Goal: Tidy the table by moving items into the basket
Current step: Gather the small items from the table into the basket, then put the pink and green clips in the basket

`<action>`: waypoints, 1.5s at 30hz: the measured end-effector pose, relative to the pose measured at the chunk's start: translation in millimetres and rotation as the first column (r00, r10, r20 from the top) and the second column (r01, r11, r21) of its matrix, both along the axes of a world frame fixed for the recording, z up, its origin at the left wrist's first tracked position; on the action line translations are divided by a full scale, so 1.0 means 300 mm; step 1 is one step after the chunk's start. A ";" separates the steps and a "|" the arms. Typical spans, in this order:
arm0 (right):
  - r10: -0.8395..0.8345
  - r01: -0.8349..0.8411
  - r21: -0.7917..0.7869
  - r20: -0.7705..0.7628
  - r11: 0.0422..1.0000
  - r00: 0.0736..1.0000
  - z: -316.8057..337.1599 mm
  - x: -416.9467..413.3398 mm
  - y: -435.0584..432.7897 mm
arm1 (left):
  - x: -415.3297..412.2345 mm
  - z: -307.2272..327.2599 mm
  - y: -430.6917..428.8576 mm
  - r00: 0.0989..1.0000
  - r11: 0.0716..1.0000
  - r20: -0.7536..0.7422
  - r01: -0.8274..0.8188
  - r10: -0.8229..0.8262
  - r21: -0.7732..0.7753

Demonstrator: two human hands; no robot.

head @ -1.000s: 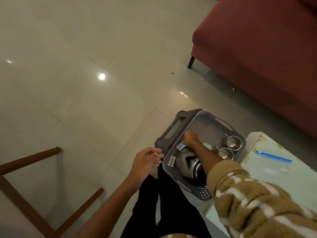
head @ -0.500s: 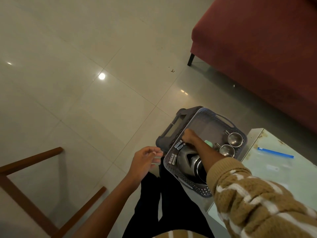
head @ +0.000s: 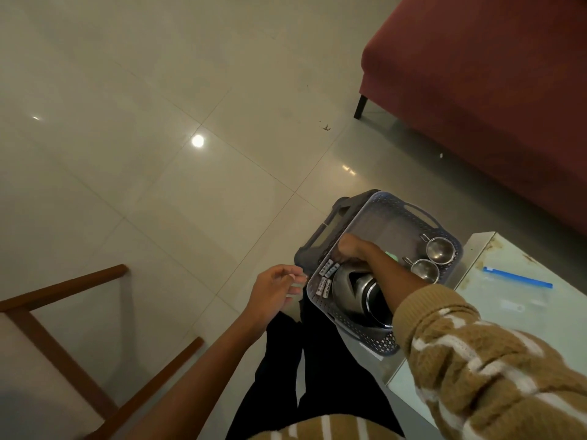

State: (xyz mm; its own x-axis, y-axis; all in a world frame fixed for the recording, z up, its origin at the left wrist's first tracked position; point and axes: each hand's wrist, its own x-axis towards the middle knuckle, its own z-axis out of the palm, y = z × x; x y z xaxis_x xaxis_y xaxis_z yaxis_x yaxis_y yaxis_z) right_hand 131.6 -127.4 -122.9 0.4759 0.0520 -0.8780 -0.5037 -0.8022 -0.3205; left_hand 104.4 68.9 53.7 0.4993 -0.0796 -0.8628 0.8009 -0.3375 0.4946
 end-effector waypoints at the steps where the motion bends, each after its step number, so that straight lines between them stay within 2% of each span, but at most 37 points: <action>1: -0.011 0.011 0.019 -0.021 1.000 1.000 0.016 -0.001 -0.003 | -0.004 0.001 -0.003 1.000 1.000 0.004 0.010 -0.010 -0.007; 2: -0.036 0.037 0.046 -0.031 0.998 0.999 0.032 0.000 -0.010 | -0.008 0.003 -0.006 1.000 1.000 0.011 0.021 -0.021 -0.016; 4: 0.066 -0.068 0.127 0.022 0.990 0.998 0.087 -0.004 -0.022 | -0.016 0.013 -0.013 0.999 0.999 0.027 0.037 -0.036 -0.030; 7: -0.120 0.101 0.139 0.141 0.985 0.983 0.239 -0.022 -0.021 | -0.029 0.038 -0.032 0.996 0.996 0.060 0.064 -0.061 -0.058; 10: -0.338 0.266 0.254 0.303 0.930 0.891 0.407 -0.085 -0.015 | -0.067 0.069 -0.049 0.985 0.991 0.122 0.130 -0.125 -0.040; 12: -0.479 0.345 0.369 0.387 0.863 0.788 0.520 -0.163 -0.001 | -0.105 0.089 -0.060 0.965 0.977 0.165 0.210 -0.204 -0.022; 15: -0.599 0.408 0.450 0.464 0.794 0.653 0.615 -0.313 0.041 | -0.167 0.114 -0.077 0.936 0.954 0.197 0.298 -0.291 -0.009; 19: -0.722 0.492 0.532 0.446 0.689 0.529 0.676 -0.542 0.114 | -0.277 0.140 -0.094 0.892 0.918 0.241 0.396 -0.382 -0.011; 26: -0.811 0.610 0.534 0.394 0.585 0.433 0.730 -0.941 0.149 | -0.577 0.166 -0.118 0.794 0.808 0.282 0.582 -0.538 -0.097; 31: -0.878 0.701 0.536 0.361 0.471 0.314 0.756 -1.221 0.113 | -0.767 0.160 -0.207 0.702 0.710 0.290 0.698 -0.651 -0.097; 35: -0.918 0.767 0.527 0.337 0.366 0.207 0.763 -1.398 0.030 | -0.889 0.152 -0.325 0.625 0.629 0.305 0.771 -0.719 -0.096; 41: -0.962 0.828 0.544 0.273 0.135 -0.023 0.748 -1.624 -0.173 | -1.090 0.129 -0.573 0.585 0.569 0.276 0.810 -0.763 -0.144; 45: -0.962 0.834 0.549 0.251 0.050 -0.107 0.702 -1.775 -0.354 | -1.272 0.107 -0.811 0.531 0.515 0.302 0.846 -0.792 -0.135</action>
